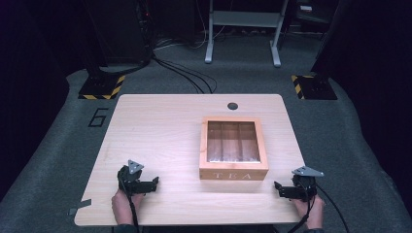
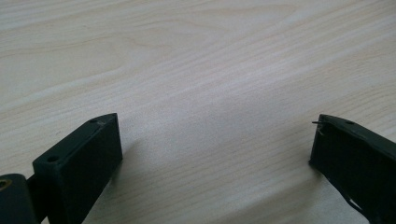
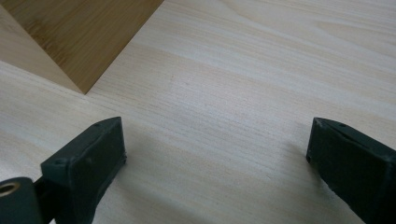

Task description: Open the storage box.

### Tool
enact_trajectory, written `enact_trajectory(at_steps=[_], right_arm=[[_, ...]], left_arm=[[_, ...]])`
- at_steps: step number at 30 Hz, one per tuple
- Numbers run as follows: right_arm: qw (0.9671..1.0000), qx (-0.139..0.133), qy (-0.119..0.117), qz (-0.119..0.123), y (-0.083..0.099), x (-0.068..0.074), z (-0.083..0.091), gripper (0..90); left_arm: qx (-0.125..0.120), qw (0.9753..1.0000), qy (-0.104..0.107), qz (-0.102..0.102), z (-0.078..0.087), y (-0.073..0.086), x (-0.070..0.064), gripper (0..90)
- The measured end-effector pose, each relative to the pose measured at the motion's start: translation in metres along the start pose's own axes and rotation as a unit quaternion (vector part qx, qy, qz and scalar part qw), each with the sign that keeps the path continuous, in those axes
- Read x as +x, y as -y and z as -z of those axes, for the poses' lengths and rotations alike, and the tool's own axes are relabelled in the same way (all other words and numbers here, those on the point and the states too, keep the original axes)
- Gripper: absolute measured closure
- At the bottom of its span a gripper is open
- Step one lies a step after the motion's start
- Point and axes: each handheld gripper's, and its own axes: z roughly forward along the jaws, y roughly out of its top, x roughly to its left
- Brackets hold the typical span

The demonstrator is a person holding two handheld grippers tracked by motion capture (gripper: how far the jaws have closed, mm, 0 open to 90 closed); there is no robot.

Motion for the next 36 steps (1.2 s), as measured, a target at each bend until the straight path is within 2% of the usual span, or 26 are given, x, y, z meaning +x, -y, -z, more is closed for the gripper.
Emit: enact_trajectory(at_steps=[3,13,16,19,20,23,24,25,26,30,32,34,36], right_arm=[[1.0,0.001,0.0,-0.005,0.0,0.001,0.0,4.4],[0.9998,0.008,-0.014,0.008,-0.001,0.002,0.001,4.3],[0.9997,0.007,-0.021,0.01,-0.002,0.002,0.002,7.6],[0.9994,0.01,-0.033,0.008,-0.004,0.002,0.004,7.5],[0.9988,-0.004,-0.049,0.008,-0.009,0.004,0.011,7.5],[0.9981,-0.012,-0.059,0.016,-0.015,0.007,0.017,7.3],[0.9967,-0.023,-0.076,0.018,-0.02,0.012,0.023,8.0],[0.9967,-0.023,-0.076,0.018,-0.02,0.012,0.023,8.0],[0.9955,-0.033,-0.084,0.029,-0.024,0.017,0.027,10.0],[0.9936,-0.042,-0.097,0.042,-0.03,0.025,0.032,14.6],[0.9932,-0.042,-0.101,0.04,-0.031,0.026,0.032,16.4],[0.9915,-0.044,-0.115,0.043,-0.034,0.029,0.031,23.4],[0.9912,-0.047,-0.116,0.044,-0.034,0.03,0.03,26.6]], left_arm=[[0.001,1.0,0.0,-0.001,0.0,0.0,0.0,1.9],[0.0,1.0,-0.001,0.001,0.0,0.0,0.0,2.0],[0.0,1.0,-0.001,0.001,0.0,0.0,0.0,2.0],[0.0,1.0,-0.001,0.001,0.0,0.0,0.0,2.1],[0.0,1.0,-0.001,0.002,0.0,0.0,0.0,2.1],[-0.001,1.0,-0.001,0.004,0.0,0.0,0.0,2.1],[0.0,1.0,-0.001,0.003,0.0,0.0,0.0,2.1],[0.0,1.0,-0.001,0.003,0.0,0.0,0.0,2.1],[0.0,1.0,-0.001,0.003,0.0,0.0,0.0,2.0],[-0.001,1.0,-0.001,0.004,0.0,0.0,0.0,2.1],[-0.001,1.0,-0.001,0.003,0.0,0.0,0.0,2.1],[-0.001,1.0,-0.001,0.003,0.0,0.0,0.0,2.1],[0.0,1.0,-0.001,0.003,0.0,0.0,0.0,2.1]])
